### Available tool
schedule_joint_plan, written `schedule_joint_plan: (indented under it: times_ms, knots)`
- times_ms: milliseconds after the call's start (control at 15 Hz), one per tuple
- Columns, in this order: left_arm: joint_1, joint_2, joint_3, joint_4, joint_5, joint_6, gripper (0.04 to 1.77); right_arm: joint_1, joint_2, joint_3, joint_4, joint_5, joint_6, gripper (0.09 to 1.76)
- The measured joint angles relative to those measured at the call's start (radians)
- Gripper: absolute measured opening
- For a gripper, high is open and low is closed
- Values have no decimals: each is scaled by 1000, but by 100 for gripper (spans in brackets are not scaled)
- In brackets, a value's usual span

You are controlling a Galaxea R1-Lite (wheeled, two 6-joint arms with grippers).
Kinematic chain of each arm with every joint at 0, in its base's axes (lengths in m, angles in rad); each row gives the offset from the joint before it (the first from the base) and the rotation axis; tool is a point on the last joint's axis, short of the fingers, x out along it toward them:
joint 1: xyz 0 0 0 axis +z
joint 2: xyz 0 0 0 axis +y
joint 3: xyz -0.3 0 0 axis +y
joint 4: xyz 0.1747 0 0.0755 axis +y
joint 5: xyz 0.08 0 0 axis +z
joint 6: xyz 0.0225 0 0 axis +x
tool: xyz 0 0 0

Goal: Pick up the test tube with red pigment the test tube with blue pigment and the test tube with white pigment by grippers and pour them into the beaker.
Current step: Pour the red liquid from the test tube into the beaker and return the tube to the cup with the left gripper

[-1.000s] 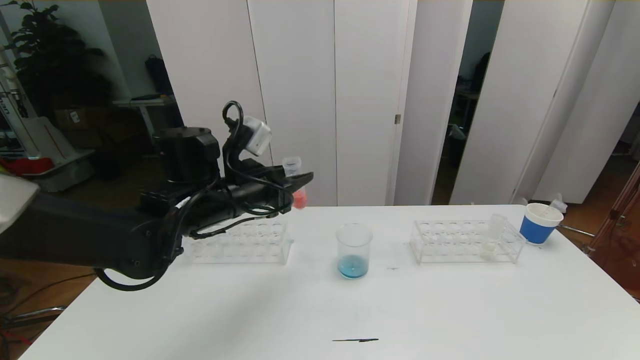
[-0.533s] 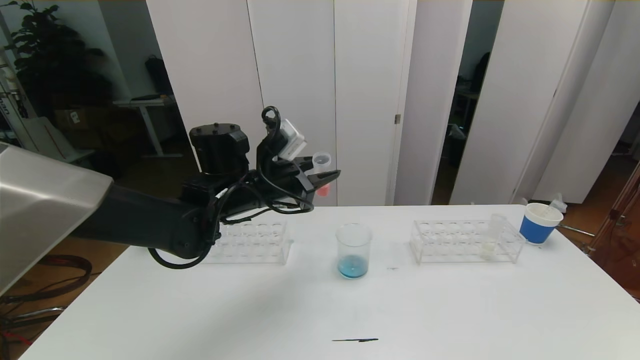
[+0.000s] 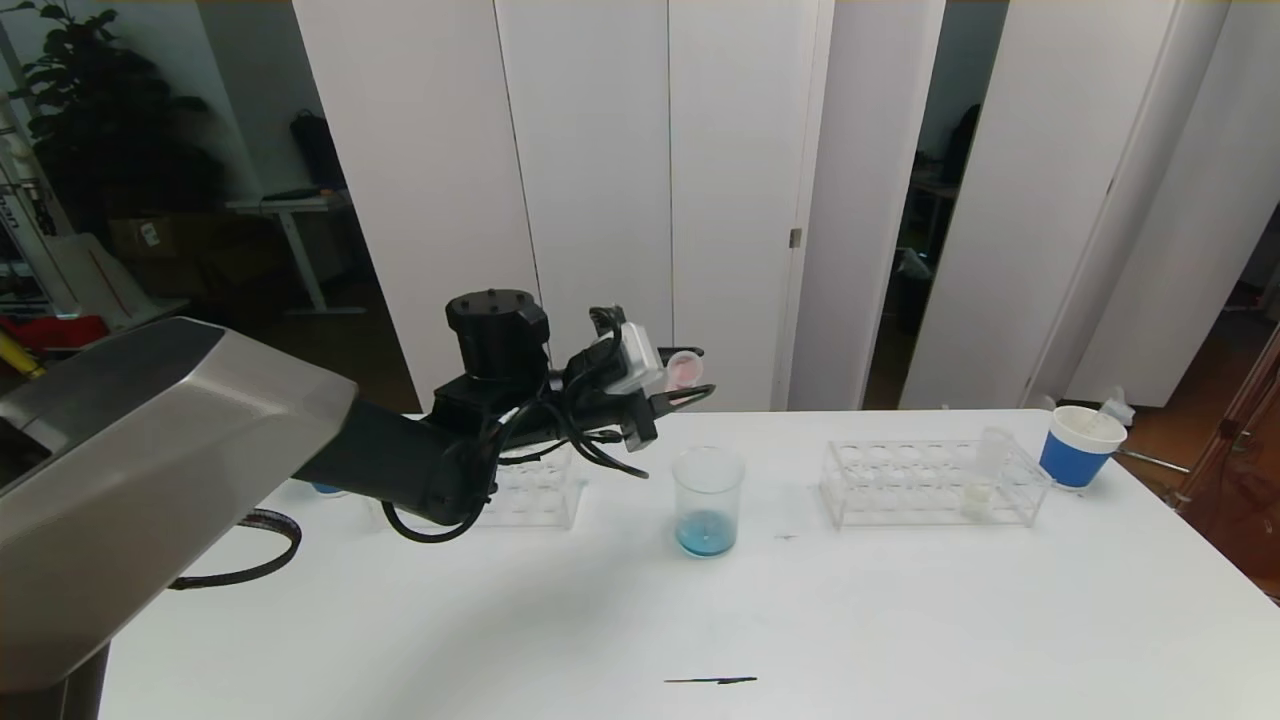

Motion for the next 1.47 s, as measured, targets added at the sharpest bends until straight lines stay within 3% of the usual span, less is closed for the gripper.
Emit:
schedule_joint_plan:
  times_ms: [200, 533, 867, 1133, 1467]
  knots:
    - [-8, 42, -25, -13, -3, 145, 58, 0, 0, 0, 0, 0, 0, 175]
    - [-6, 114, -52, -122, 8, 281, 58, 0, 0, 0, 0, 0, 0, 175]
    - [11, 175, -70, -250, 3, 329, 58, 0, 0, 0, 0, 0, 0, 175]
    - [36, 189, -88, -269, -41, 374, 58, 0, 0, 0, 0, 0, 0, 175]
    - [27, 227, -79, -393, -43, 428, 58, 0, 0, 0, 0, 0, 0, 175]
